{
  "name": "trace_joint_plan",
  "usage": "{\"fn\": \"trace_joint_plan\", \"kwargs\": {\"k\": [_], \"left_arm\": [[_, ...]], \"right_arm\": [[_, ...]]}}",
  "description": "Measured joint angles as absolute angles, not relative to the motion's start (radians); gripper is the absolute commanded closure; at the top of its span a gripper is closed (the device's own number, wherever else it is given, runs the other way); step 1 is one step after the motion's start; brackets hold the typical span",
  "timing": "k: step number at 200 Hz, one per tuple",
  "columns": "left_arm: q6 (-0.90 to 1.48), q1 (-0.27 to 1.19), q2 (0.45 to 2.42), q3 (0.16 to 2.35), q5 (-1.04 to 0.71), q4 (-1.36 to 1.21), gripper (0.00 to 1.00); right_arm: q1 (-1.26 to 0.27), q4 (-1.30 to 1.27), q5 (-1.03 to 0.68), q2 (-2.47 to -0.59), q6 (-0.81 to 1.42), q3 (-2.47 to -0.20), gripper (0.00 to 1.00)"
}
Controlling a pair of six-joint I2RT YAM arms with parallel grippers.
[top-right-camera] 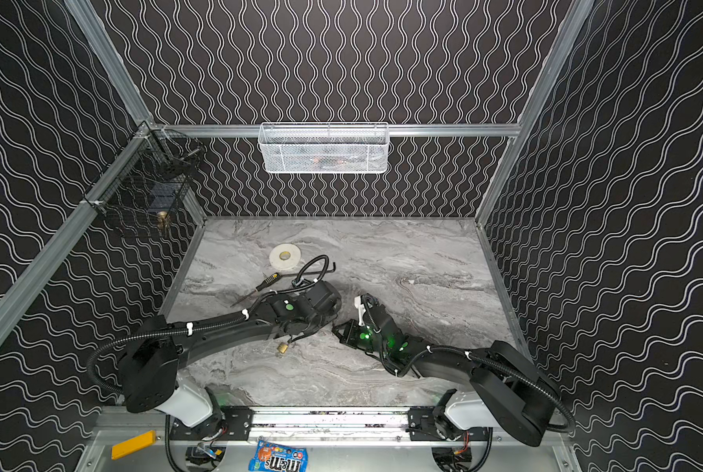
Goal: Unlock with the key
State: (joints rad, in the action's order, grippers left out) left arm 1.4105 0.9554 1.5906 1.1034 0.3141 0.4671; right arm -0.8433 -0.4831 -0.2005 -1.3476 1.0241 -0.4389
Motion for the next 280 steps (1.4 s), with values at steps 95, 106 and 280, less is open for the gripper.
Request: {"fn": "trace_joint_plan", "kwargs": {"k": [95, 106, 280], "left_arm": [[1.409, 0.951, 1.593, 1.115, 0.314, 0.471, 0.94], [1.409, 0.947, 1.588, 1.114, 0.315, 0.471, 0.94], [1.407, 0.942, 1.588, 1.118, 0.294, 0.455, 1.00]], "right_arm": [[-0.851, -0.499, -0.187, -1.357, 1.020, -0.439, 1.00], [-0.857, -0.499, -0.187, -1.357, 1.020, -0.439, 1.00], [-0.873, -0.492, -0.147, -1.341, 1.002, -0.451, 1.00]]}}
